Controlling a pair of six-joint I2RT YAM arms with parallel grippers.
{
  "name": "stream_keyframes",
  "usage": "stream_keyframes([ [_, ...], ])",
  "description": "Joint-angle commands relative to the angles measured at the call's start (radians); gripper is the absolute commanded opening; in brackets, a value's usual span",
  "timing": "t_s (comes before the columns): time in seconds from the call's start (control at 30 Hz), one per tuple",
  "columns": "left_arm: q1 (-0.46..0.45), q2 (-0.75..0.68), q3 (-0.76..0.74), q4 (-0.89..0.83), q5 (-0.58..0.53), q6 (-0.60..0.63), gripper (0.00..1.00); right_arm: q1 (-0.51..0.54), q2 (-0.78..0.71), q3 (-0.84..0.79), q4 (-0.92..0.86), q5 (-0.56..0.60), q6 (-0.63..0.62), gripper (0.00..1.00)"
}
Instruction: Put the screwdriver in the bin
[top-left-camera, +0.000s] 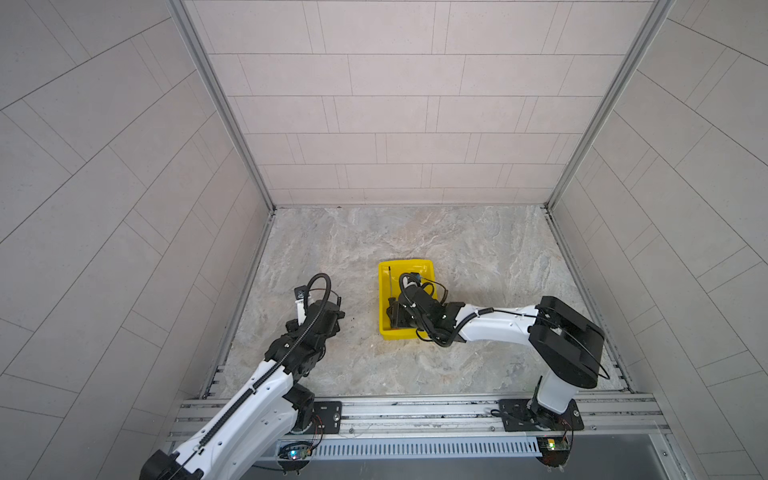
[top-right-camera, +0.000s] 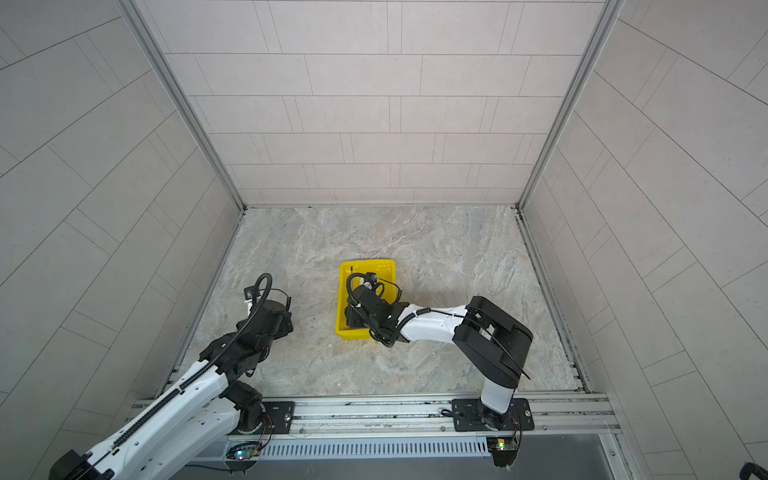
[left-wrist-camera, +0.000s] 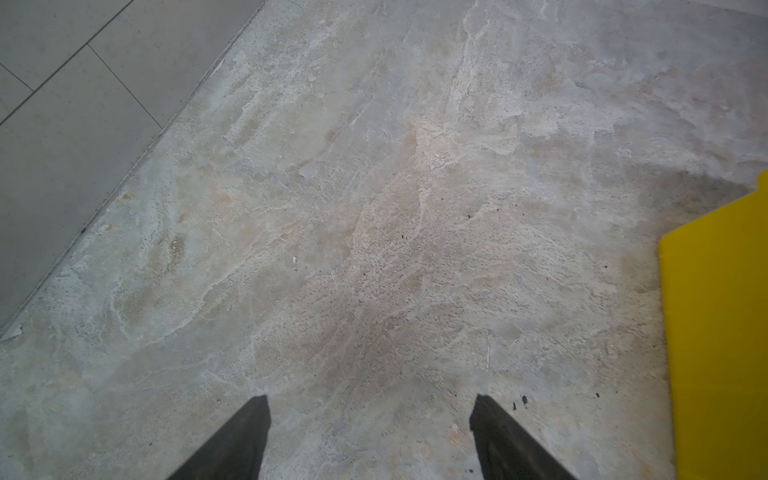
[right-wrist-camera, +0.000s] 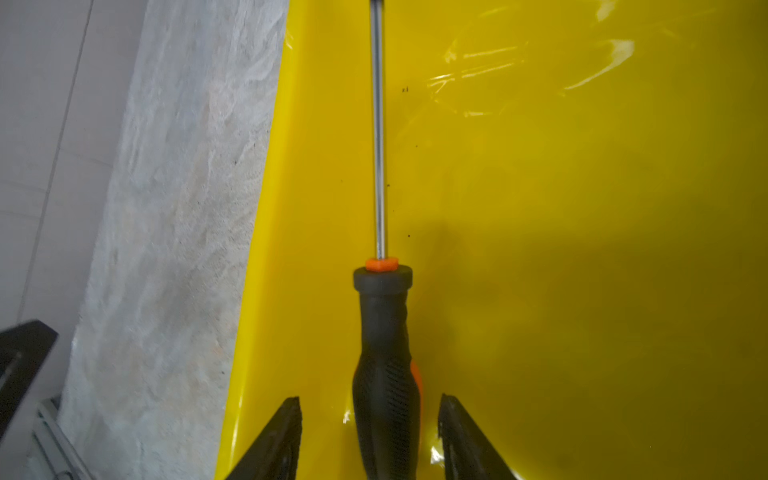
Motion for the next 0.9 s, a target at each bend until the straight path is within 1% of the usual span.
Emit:
stream_keyframes([
  [0.0,0.003,0.002,0.007,-0.009,-0.022,-0.005,0.82,0.0,-0.062,0.018,-0.046,0.039,-0.015,0.63],
  [0.1,0.003,0.002,0.007,-0.009,-0.021,-0.005,0.82,0.0,-0.108,0.025,-0.084,0.078,-0.048,0.65],
  [0.27,0.003,-0.005,0.005,-0.009,-0.017,-0.005,0.82,-0.001,-0.238,-0.014,-0.123,0.214,-0.136,0.72],
  [0.3,0.003,-0.005,0.004,-0.009,-0.015,-0.005,0.82,-0.001,-0.278,-0.03,-0.134,0.252,-0.166,0.77],
  [0.33,0.003,-0.006,0.004,-0.009,-0.013,-0.005,0.82,0.0,-0.319,-0.052,-0.145,0.292,-0.208,0.83],
  [0.4,0.003,-0.005,0.004,-0.009,-0.013,-0.004,0.82,0.0,-0.391,-0.095,-0.173,0.396,-0.291,0.99],
  [0.53,0.003,-0.004,0.005,-0.009,-0.012,-0.004,0.82,-0.008,-0.526,-0.133,-0.376,0.656,-0.425,0.99],
  [0.6,0.003,-0.003,0.004,-0.008,-0.012,-0.004,0.82,-0.01,-0.579,-0.177,-0.402,0.744,-0.474,1.0],
  [0.67,0.003,-0.002,0.005,-0.008,-0.013,-0.005,0.82,-0.018,-0.628,-0.226,-0.387,0.792,-0.528,1.0],
  [0.73,0.003,-0.001,0.005,-0.009,-0.013,-0.004,0.82,-0.029,-0.674,-0.276,-0.316,0.819,-0.639,1.0],
  [0.8,0.002,-0.003,0.005,-0.012,-0.013,-0.004,0.82,-0.059,-0.7,-0.328,-0.168,0.837,-0.782,1.0],
  [0.87,0.003,-0.008,0.004,-0.012,-0.013,-0.004,0.82,-0.114,-0.704,-0.404,0.051,0.808,-0.961,0.99],
])
